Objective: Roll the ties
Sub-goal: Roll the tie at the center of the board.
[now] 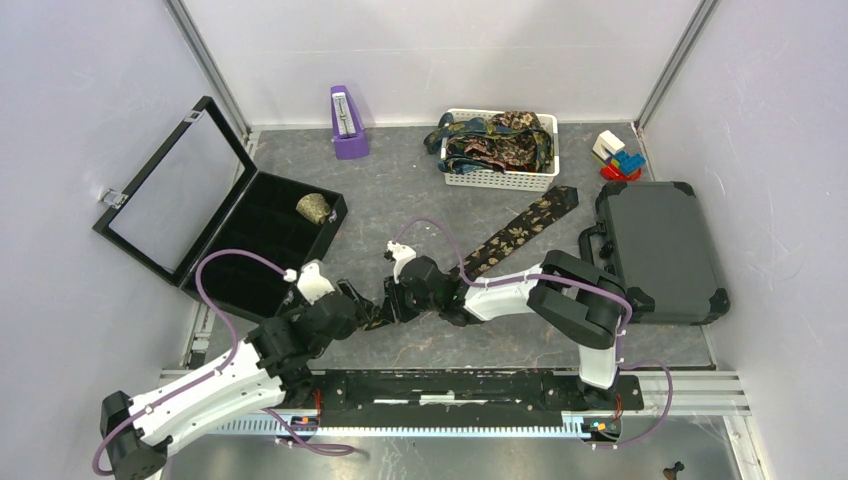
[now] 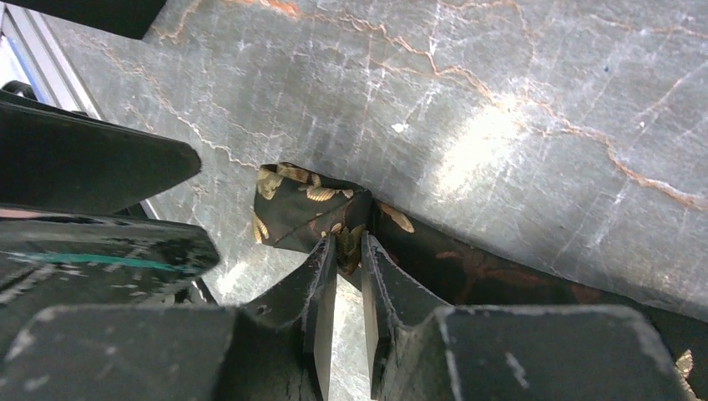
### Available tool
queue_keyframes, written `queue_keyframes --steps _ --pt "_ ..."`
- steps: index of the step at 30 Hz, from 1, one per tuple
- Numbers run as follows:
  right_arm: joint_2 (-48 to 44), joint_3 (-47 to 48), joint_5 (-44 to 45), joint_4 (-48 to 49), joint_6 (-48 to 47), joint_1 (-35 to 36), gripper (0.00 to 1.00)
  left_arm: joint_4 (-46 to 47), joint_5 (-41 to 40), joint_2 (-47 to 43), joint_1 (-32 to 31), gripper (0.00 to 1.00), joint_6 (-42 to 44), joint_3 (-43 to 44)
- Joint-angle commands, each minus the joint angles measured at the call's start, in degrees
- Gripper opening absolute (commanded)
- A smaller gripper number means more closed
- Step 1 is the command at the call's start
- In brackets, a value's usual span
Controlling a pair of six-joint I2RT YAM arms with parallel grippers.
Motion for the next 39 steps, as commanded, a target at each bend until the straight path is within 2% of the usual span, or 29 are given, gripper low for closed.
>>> queue_keyframes --steps 1,15,21,39 --pt "-0.95 -1.35 1.11 1.55 0.46 0.03 0.23 -1.91 -0.27 -2.53 -0.17 0.7 -2.42 0.48" --pt "-0.69 -2.08 1.73 1.25 1.47 0.06 0.21 0.43 1.73 -12.27 -0.17 0.62 -8.13 -8.45" --pt "-0.68 -2.77 2.03 1.02 1.74 0.05 0.21 2.42 1.82 -12.84 -0.15 0.62 -8.79 -10.56" --pt "-0.86 -3.31 2.09 0.92 1.59 0.06 0.2 6.77 0.64 -12.57 -0.15 0.52 -12.63 -14.22"
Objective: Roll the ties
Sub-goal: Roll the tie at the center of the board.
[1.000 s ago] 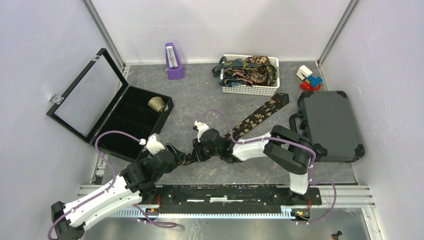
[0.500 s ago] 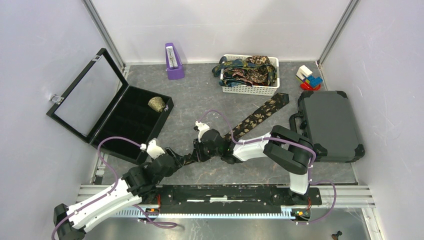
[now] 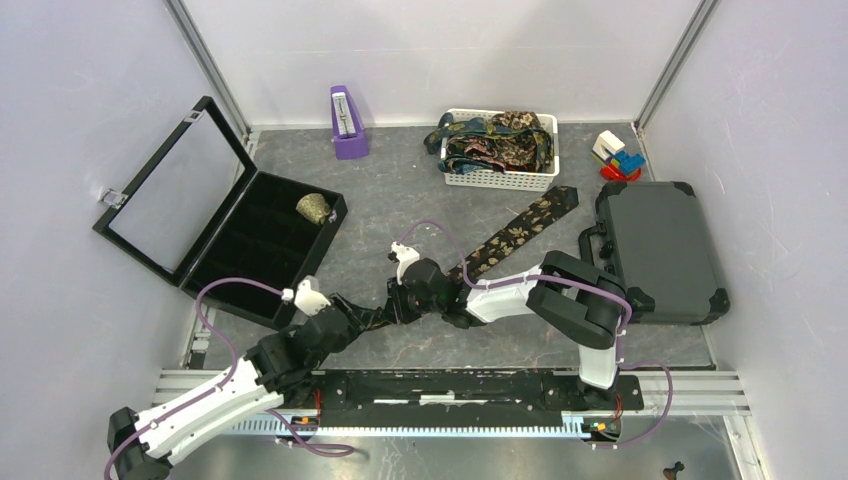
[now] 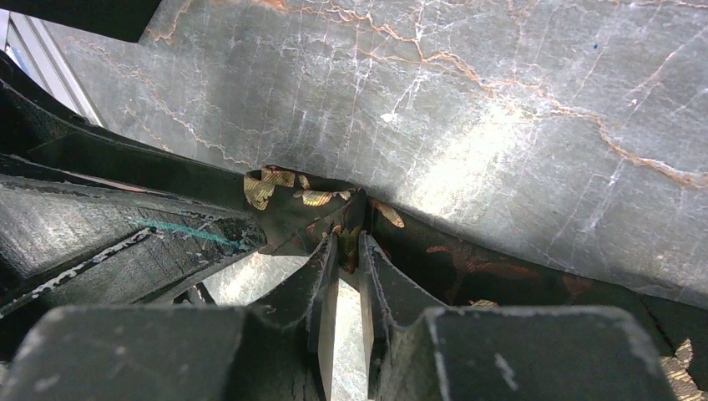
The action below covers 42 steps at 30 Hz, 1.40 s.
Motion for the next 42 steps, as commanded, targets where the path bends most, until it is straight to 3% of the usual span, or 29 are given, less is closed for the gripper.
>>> queue_keyframes --steps 1,18,23,42 --pt "-0.85 -0.96 1.12 -1.21 -0.38 0.01 0.2 0.53 -1.77 0.46 -0.13 0.52 -4.46 -2.13" --pt "-1.3 -0.95 0.96 -1.49 -0.71 -0.06 0.2 -0.75 -2.5 10.74 -0.1 0.51 -7.22 0.44" --pt "-1.37 -1.02 0.93 -1.65 -0.82 -0.03 0.2 2.26 -2.66 11.18 -0.14 0.49 -7.16 -0.44" --pt "-1.04 -1.39 0.7 -0.94 -0.56 -0.09 0.19 -1.47 -4.66 13.64 -0.19 0.43 -9.38 1.86"
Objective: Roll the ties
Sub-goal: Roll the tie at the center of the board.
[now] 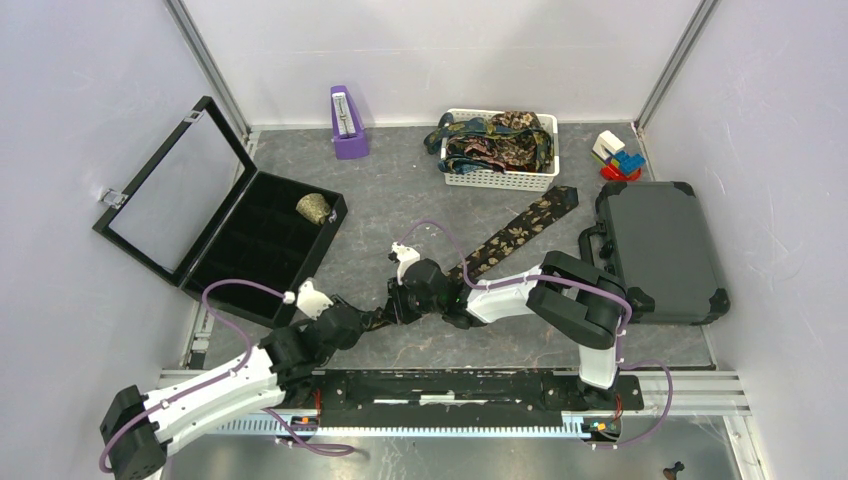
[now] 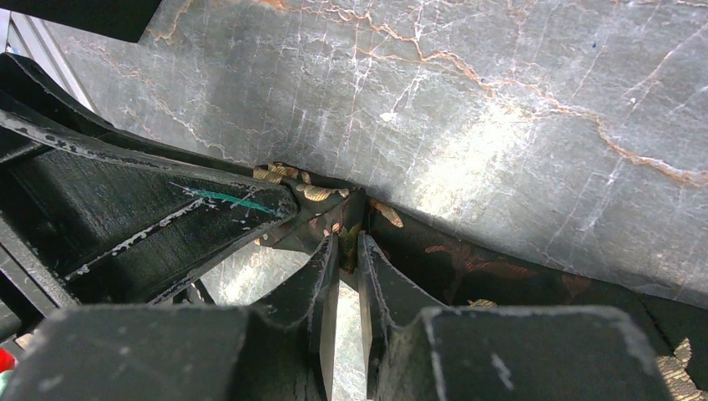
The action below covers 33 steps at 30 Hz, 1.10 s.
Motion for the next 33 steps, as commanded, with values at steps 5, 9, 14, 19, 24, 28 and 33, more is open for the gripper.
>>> queue_keyframes --steps 5,9,14,19,24,28,33 --pt "-0.82 -1.15 0.48 -1.09 -0.46 -0.14 0.19 -3.14 -2.39 2.84 -0.11 0.39 -2.26 0.82" --pt "-0.89 -1.17 0.43 -0.94 -0.41 -0.15 0.19 -2.72 -2.39 3.57 -0.14 0.34 -1.95 0.9" --pt "-0.87 -1.34 0.41 -0.99 -0.47 -0.12 0.19 -0.14 -2.01 4.59 -0.14 0.27 -0.82 0.53" --pt "-1.02 -1.52 0.47 -0.87 -0.4 -0.07 0.19 0.54 -1.95 6.14 -0.09 0.18 -0.15 1.06" --pt "-1.67 -1.4 0.28 -1.09 -0.59 -0.09 0.2 0.67 -1.87 7.02 -0.12 0.06 0.96 1.69" --pt "-3.34 -0.82 0.2 -2.22 -1.57 -0.12 0.29 0.62 -1.87 6.56 -0.14 0.02 2.25 1.78" --pt "-7.08 0.37 1.58 -5.22 -3.41 -0.11 0.42 -0.09 -1.87 5.39 -0.08 0.02 4.16 2.03"
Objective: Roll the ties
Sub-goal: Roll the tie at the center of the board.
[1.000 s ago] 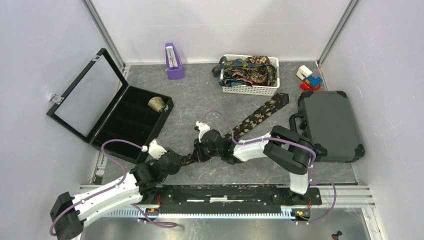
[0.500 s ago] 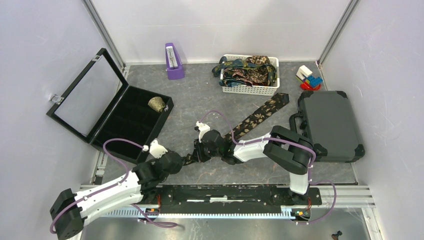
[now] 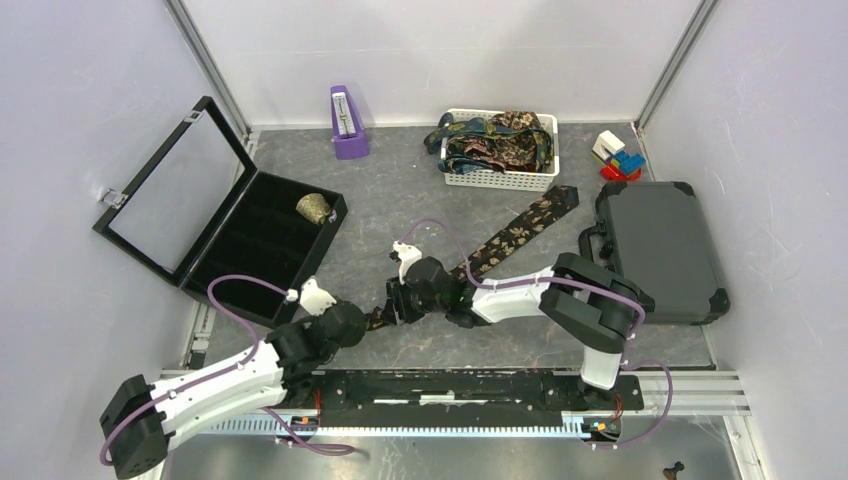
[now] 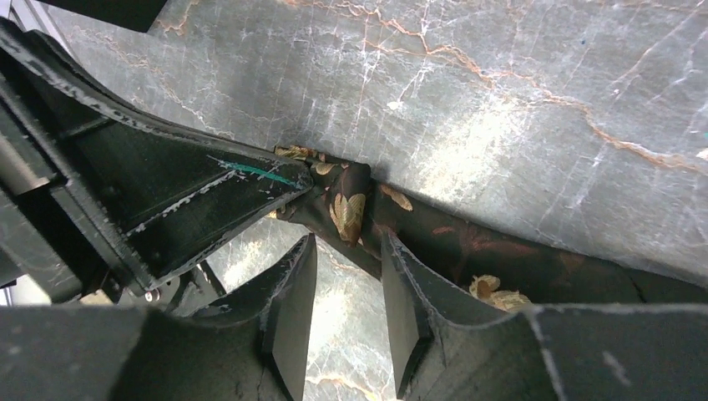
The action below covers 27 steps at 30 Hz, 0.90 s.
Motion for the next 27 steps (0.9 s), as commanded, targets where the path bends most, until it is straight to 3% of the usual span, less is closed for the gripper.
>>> queue_keyframes --steps 1,7,14,27 --pt "-5.23 1.08 1.93 -3.58 -2.72 -0.11 0.42 -2.77 -1.3 -0.61 -0.12 0.02 4.08 1.15" --pt "-6.61 2.83 2.58 -5.05 -3.96 -0.11 0.42 -4.24 -0.1 -1.56 -0.13 0.02 7.29 2.84" --pt "-3.73 5.61 1.18 -4.99 -3.89 0.0 0.36 -7.38 1.96 -2.71 -0.08 0.02 10.74 5.05" --pt "1.64 10.23 0.75 -6.21 -4.02 0.27 0.35 -7.95 3.88 -5.27 -0.11 0.02 14.4 5.14"
